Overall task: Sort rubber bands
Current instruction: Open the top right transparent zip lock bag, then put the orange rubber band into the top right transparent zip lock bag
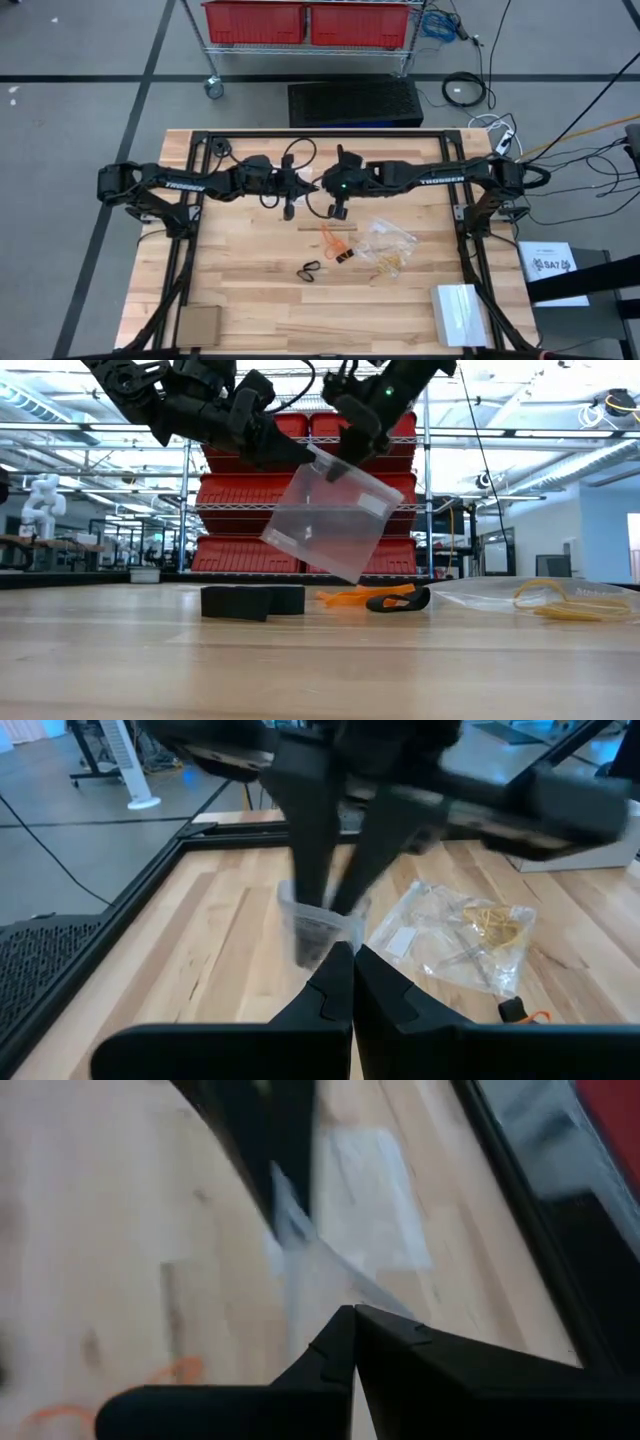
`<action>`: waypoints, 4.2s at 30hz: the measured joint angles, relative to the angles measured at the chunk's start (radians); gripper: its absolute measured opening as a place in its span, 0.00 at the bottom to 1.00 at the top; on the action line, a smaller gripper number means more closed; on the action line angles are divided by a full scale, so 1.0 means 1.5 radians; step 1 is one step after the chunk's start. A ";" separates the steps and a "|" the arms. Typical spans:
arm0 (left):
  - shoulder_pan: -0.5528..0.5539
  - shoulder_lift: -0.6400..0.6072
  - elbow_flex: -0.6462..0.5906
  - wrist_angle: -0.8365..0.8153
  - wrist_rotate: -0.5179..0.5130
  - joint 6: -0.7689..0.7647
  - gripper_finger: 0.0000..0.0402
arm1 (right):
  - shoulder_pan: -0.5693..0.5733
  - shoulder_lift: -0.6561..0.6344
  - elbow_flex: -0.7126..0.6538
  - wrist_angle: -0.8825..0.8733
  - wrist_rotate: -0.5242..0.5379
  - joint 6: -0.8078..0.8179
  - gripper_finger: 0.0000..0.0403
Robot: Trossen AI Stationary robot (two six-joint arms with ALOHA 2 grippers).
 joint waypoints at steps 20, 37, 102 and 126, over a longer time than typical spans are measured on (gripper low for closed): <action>-0.002 0.000 0.000 0.000 -0.001 -0.001 0.00 | -0.010 0.000 -0.110 0.171 -0.043 0.063 0.30; 0.025 0.000 0.000 -0.051 -0.002 0.017 0.00 | -0.004 -0.001 0.058 -0.083 -0.040 0.041 0.49; 0.052 0.000 -0.010 -0.063 0.000 0.017 0.00 | 0.080 -0.001 -0.070 -0.015 -0.217 0.169 0.01; 0.052 0.000 -0.010 -0.066 -0.001 0.017 0.00 | 0.078 0.045 -0.084 -0.062 -0.181 0.183 0.38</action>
